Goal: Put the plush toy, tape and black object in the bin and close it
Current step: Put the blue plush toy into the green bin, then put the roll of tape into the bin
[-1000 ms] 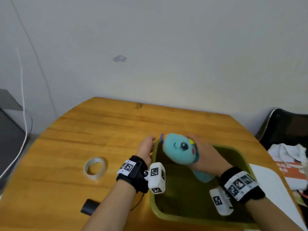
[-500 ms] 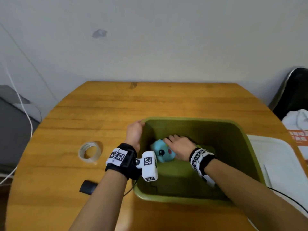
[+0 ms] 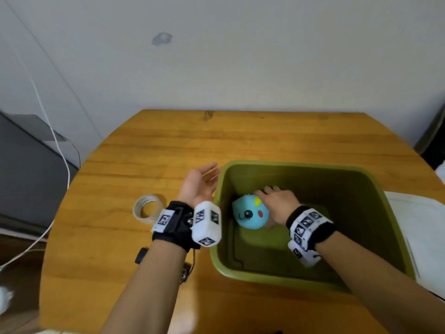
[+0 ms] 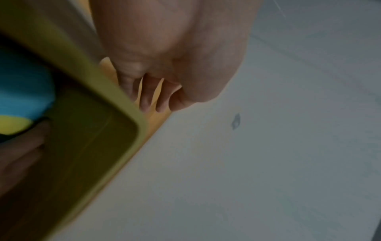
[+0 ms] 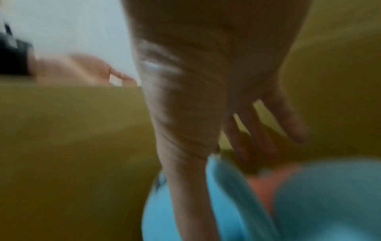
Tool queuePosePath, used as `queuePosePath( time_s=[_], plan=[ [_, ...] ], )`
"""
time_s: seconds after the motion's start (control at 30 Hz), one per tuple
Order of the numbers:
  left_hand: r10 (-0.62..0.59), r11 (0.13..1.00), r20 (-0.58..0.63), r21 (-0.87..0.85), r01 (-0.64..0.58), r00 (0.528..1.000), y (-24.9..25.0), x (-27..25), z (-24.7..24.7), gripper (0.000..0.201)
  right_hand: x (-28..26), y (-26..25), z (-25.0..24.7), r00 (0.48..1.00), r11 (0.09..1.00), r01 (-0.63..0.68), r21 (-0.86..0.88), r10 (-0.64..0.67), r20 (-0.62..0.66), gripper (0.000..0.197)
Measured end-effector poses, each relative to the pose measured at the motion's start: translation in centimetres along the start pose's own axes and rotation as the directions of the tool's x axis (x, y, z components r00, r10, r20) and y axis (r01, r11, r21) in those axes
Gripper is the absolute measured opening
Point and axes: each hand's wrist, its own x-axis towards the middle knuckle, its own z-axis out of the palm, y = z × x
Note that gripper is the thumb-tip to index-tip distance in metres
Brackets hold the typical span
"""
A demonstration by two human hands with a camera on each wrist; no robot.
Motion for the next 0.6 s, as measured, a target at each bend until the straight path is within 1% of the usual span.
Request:
queuePosePath(
  time_s=[0.07, 0.1, 0.13, 0.17, 0.23, 0.27, 0.3, 0.37, 0.4, 0.43, 0.47, 0.5, 0.53, 0.57, 0.6],
  plan=[
    [0.06, 0.989, -0.035, -0.13, -0.064, 0.998, 1.1, 0.5, -3.5, 0.024, -1.4, 0.7, -1.6, 0.999, 0.997, -0.04, 0.062, 0.039, 0.024, 0.095],
    [0.087, 0.984, -0.071, -0.147, -0.097, 0.994, 1.6, 0.8, -5.4, 0.026, -2.2, 1.0, -2.4, 0.997, 0.991, -0.071, 0.115, 0.069, 0.026, 0.09],
    [0.122, 0.982, -0.114, -0.127, -0.136, 0.986, 2.1, 1.1, -7.2, 0.027, -3.0, 1.1, -3.2, 0.995, 0.976, -0.104, 0.189, 0.103, 0.015, 0.085],
    [0.145, 0.985, -0.175, -0.063, -0.159, 0.974, 2.4, 1.4, -8.8, 0.028, -3.7, 1.2, -3.9, 0.991, 0.953, -0.129, 0.273, 0.136, -0.007, 0.081],
    [0.203, 0.974, -0.328, 0.165, -0.155, 0.923, 2.2, 2.3, -12.0, 0.034, -5.0, 0.9, -5.3, 0.979, 0.896, -0.139, 0.422, 0.187, -0.075, 0.073],
    [0.229, 0.956, -0.395, 0.262, -0.13, 0.89, 1.8, 2.9, -13.4, 0.04, -5.5, 0.5, -5.9, 0.972, 0.871, -0.133, 0.473, 0.209, -0.112, 0.069],
    [0.216, 0.945, -0.437, 0.318, -0.074, 0.873, 1.3, 4.0, -15.1, 0.049, -6.0, 0.0, -6.6, 0.963, 0.853, -0.123, 0.507, 0.225, -0.145, 0.066],
    [0.183, 0.905, -0.503, 0.422, 0.056, 0.845, 0.3, 7.0, -18.0, 0.081, -6.2, -1.4, -7.7, 0.945, 0.829, -0.101, 0.55, 0.253, -0.208, 0.059],
    [0.15, 0.874, -0.528, 0.466, 0.138, 0.836, -0.1, 7.7, -18.6, 0.093, -6.2, -2.0, -8.1, 0.936, 0.819, -0.089, 0.567, 0.263, -0.233, 0.055],
    [0.147, 0.816, -0.557, 0.536, 0.218, 0.817, -0.1, 7.8, -18.4, 0.097, -6.1, -2.6, -8.6, 0.928, 0.81, -0.077, 0.581, 0.272, -0.255, 0.053],
    [0.165, 0.736, -0.564, 0.616, 0.279, 0.809, 0.0, 7.8, -18.0, 0.095, -5.9, -3.3, -9.0, 0.921, 0.801, -0.066, 0.595, 0.279, -0.273, 0.05],
    [0.195, 0.658, -0.56, 0.684, 0.316, 0.805, -0.1, 7.4, -17.5, 0.092, -5.8, -3.9, -9.4, 0.915, 0.79, -0.056, 0.61, 0.284, -0.285, 0.048],
    [0.225, 0.593, -0.534, 0.738, 0.321, 0.815, -0.2, 7.4, -17.2, 0.089, -5.6, -4.6, -9.8, 0.91, 0.783, -0.046, 0.62, 0.288, -0.297, 0.046],
    [0.236, 0.548, -0.524, 0.767, 0.333, 0.819, -0.5, 7.2, -17.0, 0.083, -5.5, -5.2, -10.1, 0.905, 0.78, -0.039, 0.625, 0.293, -0.308, 0.044],
    [0.272, 0.525, -0.512, 0.788, 0.321, 0.815, -1.0, 7.4, -17.3, 0.074, -5.4, -5.7, -10.4, 0.901, 0.776, -0.034, 0.63, 0.296, -0.317, 0.042]
  ],
)
